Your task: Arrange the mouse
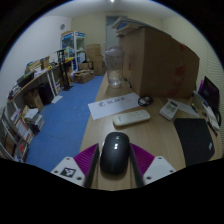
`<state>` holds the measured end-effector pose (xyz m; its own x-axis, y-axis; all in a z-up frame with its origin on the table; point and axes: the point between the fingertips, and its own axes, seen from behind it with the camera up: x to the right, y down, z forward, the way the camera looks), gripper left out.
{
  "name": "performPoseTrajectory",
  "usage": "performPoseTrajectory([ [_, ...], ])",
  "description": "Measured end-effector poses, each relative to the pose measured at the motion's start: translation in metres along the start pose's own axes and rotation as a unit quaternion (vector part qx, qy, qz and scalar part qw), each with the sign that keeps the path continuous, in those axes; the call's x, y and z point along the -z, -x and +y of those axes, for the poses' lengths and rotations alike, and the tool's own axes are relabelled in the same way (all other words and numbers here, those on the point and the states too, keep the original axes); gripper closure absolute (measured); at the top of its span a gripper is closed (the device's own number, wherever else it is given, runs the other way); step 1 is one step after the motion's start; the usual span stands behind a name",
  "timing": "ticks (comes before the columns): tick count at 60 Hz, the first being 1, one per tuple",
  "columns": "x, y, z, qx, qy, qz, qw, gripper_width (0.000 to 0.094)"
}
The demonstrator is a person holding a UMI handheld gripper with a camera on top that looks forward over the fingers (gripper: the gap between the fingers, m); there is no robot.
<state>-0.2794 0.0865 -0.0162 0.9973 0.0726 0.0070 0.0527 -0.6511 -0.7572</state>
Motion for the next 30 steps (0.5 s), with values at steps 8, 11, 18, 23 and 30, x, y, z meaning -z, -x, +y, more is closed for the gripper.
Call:
performPoseTrajectory([
  [8,-0.001,0.003,0.001,0.003,0.0,0.002,1.0,0.0441],
  [11,-0.001,0.003,0.002,0.0,0.012,-0.002,1.0,0.0464],
  [18,0.0,0.005,0.003,0.025,0.034,-0.024,0.999,0.0566],
  [23,0.005,0.009,0.005,0.06,0.046,-0.05,0.996,0.0595],
  [30,0.037,0.016,-0.014,0.08,0.024,-0.112,0.99,0.0599],
])
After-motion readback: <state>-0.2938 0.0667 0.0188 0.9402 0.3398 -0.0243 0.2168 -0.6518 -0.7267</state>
